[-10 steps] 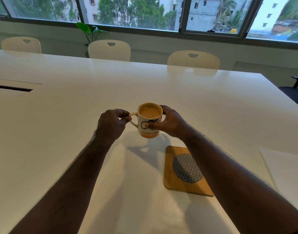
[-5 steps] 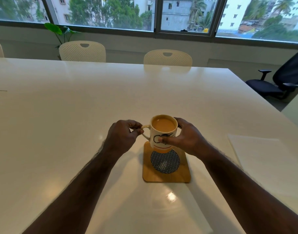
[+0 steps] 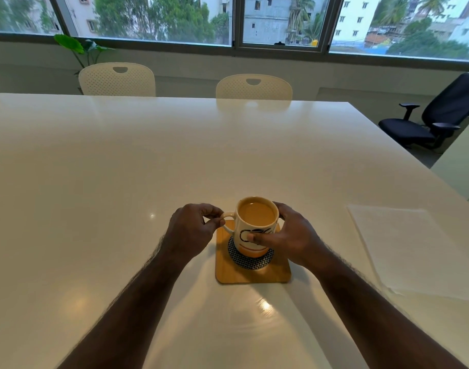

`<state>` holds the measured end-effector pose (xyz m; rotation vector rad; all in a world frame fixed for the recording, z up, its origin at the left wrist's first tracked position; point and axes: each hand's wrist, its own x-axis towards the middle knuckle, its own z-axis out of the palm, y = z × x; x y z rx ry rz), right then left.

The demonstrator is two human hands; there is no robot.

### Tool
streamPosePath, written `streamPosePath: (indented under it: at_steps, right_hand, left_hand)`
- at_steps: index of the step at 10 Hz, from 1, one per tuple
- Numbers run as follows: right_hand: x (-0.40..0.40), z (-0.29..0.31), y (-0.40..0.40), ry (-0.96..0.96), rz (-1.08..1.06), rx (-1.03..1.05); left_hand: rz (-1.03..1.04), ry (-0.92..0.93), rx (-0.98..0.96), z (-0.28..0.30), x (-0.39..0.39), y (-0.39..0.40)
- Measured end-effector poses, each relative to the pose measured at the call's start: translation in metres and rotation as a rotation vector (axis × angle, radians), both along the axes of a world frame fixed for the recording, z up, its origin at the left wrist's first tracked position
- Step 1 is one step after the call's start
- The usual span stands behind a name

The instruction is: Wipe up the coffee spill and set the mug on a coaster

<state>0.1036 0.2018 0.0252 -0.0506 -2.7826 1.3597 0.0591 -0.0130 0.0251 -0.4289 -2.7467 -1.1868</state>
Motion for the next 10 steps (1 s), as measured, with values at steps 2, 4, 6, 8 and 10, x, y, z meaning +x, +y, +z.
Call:
streamPosePath:
  at_steps: [2, 4, 6, 8, 10]
  right_hand:
    - [0.004, 0.0, -0.003, 0.02, 0.01, 0.027]
    - [0.01, -0.003, -0.007, 0.035, -0.006, 0.042]
    - [0.012, -0.005, -0.009, -0.007, -0.008, 0.016]
    - [0.013, -0.007, -0.009, -0.058, -0.01, 0.052]
    - [0.015, 0.0, 0.013, -0.239, 0.021, 0.103]
  left_hand:
    - [0.004, -0.022, 0.008, -0.003, 0.003, -0.003]
    - [0.008, -0.043, 0.025, -0.005, 0.004, -0.006]
    - [0.006, -0.066, 0.024, -0.004, 0.005, -0.005]
    - [-0.003, -0.109, 0.025, -0.006, 0.005, -0.004]
    - [0.059, -0.142, 0.142, -0.003, 0.008, -0.008]
